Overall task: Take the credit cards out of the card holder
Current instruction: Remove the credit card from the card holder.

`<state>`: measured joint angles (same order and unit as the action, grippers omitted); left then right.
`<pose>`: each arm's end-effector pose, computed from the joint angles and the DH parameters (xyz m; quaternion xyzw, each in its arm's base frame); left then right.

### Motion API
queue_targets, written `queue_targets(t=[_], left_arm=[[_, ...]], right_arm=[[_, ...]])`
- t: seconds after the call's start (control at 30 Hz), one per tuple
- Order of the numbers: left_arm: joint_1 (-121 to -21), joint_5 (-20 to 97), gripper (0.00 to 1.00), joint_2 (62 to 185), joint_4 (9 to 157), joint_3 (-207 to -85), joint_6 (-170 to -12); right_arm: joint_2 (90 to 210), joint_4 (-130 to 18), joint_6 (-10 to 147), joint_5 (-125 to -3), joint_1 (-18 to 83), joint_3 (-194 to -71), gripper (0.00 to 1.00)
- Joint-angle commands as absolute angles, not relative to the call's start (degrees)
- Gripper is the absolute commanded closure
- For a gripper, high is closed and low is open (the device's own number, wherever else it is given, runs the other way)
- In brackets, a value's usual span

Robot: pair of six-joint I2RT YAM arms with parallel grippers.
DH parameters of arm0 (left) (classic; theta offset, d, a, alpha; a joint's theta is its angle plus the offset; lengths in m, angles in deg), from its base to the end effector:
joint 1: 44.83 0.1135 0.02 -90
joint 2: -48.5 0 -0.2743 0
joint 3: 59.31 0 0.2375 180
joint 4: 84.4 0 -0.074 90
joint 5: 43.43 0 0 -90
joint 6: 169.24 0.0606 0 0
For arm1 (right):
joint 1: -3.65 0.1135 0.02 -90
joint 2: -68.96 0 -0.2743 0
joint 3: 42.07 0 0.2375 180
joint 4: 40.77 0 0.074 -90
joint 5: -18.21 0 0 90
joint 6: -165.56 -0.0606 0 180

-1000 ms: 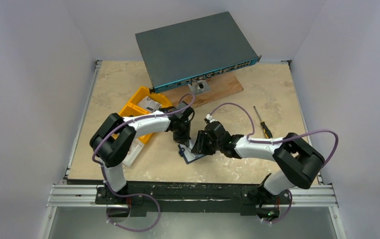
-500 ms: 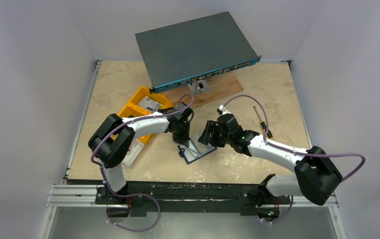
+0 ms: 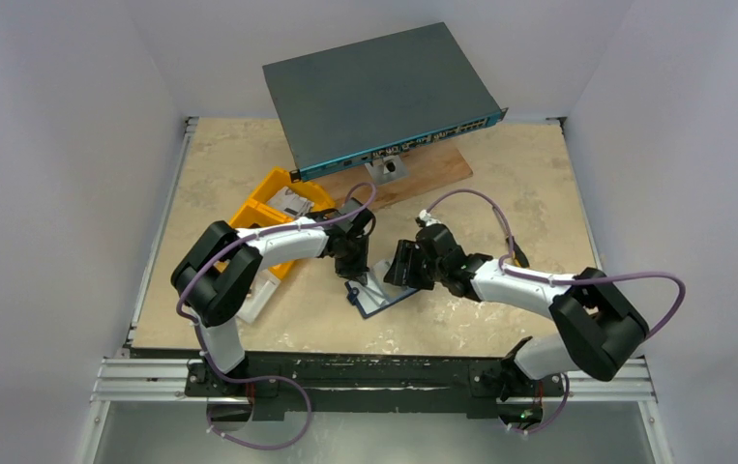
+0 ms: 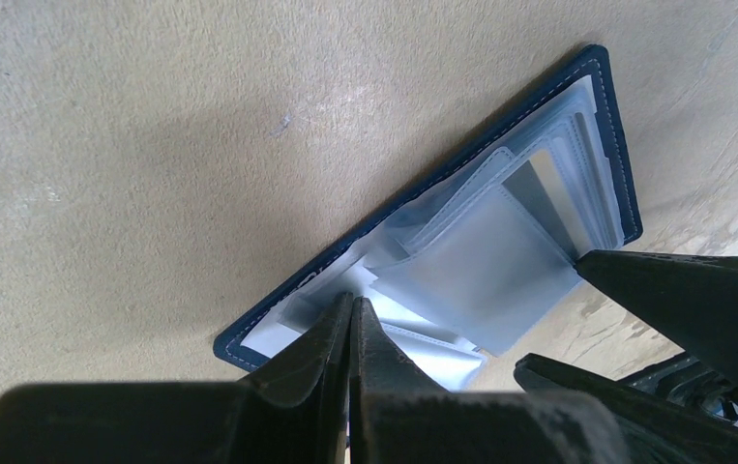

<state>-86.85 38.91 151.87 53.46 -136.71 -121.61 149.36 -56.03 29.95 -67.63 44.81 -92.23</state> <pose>0.2523 -0.2382 0.1520 0.0097 0.9797 -0.1758 0.0963 0.2031 0.1834 0.1685 0.0222 0.9248 0.2843 0.2519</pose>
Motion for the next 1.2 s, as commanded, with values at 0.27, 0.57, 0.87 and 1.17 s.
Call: queue_targets(t=[0.27, 0.57, 0.87, 1.17], left_arm=[[-86.6, 38.8, 1.0, 152.7, 55.4, -135.5, -119.7], [-86.6, 38.4, 1.0, 149.1, 54.9, -135.6, -119.0], [-86.6, 40.5, 0.94, 140.7, 49.9, -135.4, -119.3], [-86.6, 42.8, 0.88, 134.5, 46.2, -134.0, -119.9]], right_arm=[[150.5, -49.6, 27.7, -60.3, 45.6, -89.4, 0.46], [153.9, -41.9, 23.7, -53.7, 45.8, -88.0, 0.46], [155.1, -40.3, 22.7, -52.7, 46.3, -88.7, 0.46], [157.5, -41.2, 23.3, -54.2, 49.4, -91.7, 0.46]])
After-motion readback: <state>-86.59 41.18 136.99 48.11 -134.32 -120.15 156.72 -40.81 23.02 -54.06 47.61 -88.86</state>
